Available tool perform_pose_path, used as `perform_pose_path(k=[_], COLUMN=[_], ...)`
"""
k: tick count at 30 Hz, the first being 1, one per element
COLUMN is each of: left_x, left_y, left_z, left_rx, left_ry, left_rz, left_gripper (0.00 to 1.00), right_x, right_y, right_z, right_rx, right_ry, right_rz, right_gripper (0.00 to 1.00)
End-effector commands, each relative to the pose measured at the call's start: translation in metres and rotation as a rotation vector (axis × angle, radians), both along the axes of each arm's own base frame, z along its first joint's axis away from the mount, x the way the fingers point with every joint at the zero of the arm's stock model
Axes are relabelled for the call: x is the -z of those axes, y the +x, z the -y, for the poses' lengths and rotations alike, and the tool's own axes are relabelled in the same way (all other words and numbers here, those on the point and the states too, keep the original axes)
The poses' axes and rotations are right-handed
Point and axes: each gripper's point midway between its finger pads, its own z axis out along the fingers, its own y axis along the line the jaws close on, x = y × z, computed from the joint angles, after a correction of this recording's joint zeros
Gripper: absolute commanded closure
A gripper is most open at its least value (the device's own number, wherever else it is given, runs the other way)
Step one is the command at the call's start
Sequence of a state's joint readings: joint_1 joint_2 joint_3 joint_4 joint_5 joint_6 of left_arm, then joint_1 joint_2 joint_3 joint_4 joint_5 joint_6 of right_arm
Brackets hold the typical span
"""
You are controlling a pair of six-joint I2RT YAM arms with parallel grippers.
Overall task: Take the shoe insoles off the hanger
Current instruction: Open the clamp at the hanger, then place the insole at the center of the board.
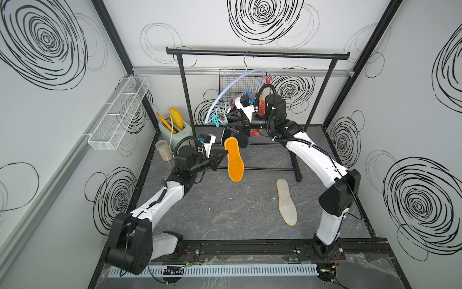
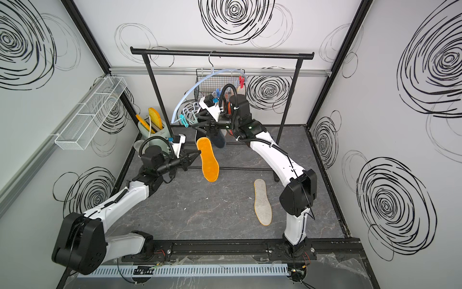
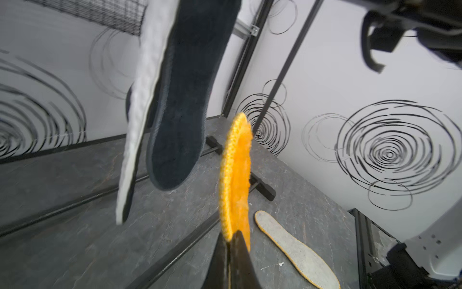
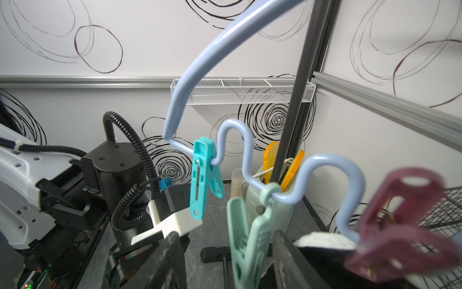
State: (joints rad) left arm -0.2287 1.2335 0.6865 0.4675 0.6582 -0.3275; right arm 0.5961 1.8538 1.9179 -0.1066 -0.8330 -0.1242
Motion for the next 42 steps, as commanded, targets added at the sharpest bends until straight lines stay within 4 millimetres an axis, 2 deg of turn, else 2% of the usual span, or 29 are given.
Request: perform_pose_path(k=[1, 7, 10, 14, 17, 21, 22, 23, 25, 29, 30, 34, 39, 42], left_x=[0.004, 0.027, 0.041, 0.059, 0.069, 0.081, 0.088, 0.086, 0.095, 0.119, 0.130, 0.150, 0.178, 0.191], left_y=[-0.008, -0.046, -0.065, -0.078, -0.088, -0.097, -0.099, -0.099, -0.101, -0.091, -0.087, -0.081, -0.070, -0.064], left_z=[-0.018, -0.005, 0.007, 0.024, 0.051, 0.104, 0.114, 0.129, 0.151, 0.180, 0.185, 0.207, 0.209, 0.199], left_rx=[-0.110, -0.062, -0.020, -0.038, -0.023, 0.060, 0.074, 0.112, 0.172, 0.201, 0.189, 0.220, 0.188, 0.148], left_ry=[-0.043, -0.080, -0.140, -0.199, -0.208, -0.194, -0.191, -0.207, -0.216, -0.210, -0.199, -0.167, -0.059, -0.027], left_rz=[-0.054, -0.172, -0.261, -0.382, -0.432, -0.527, -0.567, -0.569, -0.616, -0.691, -0.711, -0.747, -0.760, -0.766], left_gripper=[1.00, 1.00, 1.00, 1.00, 1.00, 1.00, 1.00, 1.00, 1.00, 1.00, 1.00, 1.00, 1.00, 0.88], right_x=[-0.002, 0.014, 0.023, 0.033, 0.047, 0.065, 0.071, 0.076, 0.084, 0.082, 0.082, 0.083, 0.091, 0.094], right_y=[-0.002, -0.015, -0.026, -0.041, -0.033, -0.016, -0.016, -0.018, -0.024, -0.029, -0.029, -0.028, -0.026, -0.025], right_z=[0.005, 0.028, 0.051, 0.094, 0.138, 0.211, 0.223, 0.234, 0.249, 0.265, 0.267, 0.267, 0.265, 0.265], right_rx=[0.019, 0.097, 0.159, 0.277, 0.470, 0.755, 0.786, 0.810, 0.851, 0.912, 0.920, 0.922, 0.914, 0.916], right_ry=[0.006, -0.010, -0.004, 0.036, 0.075, 0.186, 0.213, 0.242, 0.282, 0.307, 0.307, 0.305, 0.293, 0.291], right_rz=[0.009, -0.006, -0.008, -0.019, -0.054, -0.193, -0.225, -0.245, -0.258, -0.233, -0.230, -0.232, -0.256, -0.257], right_gripper=[0.35, 0.32, 0.32, 0.30, 0.29, 0.28, 0.28, 0.28, 0.29, 0.28, 0.28, 0.28, 0.28, 0.28])
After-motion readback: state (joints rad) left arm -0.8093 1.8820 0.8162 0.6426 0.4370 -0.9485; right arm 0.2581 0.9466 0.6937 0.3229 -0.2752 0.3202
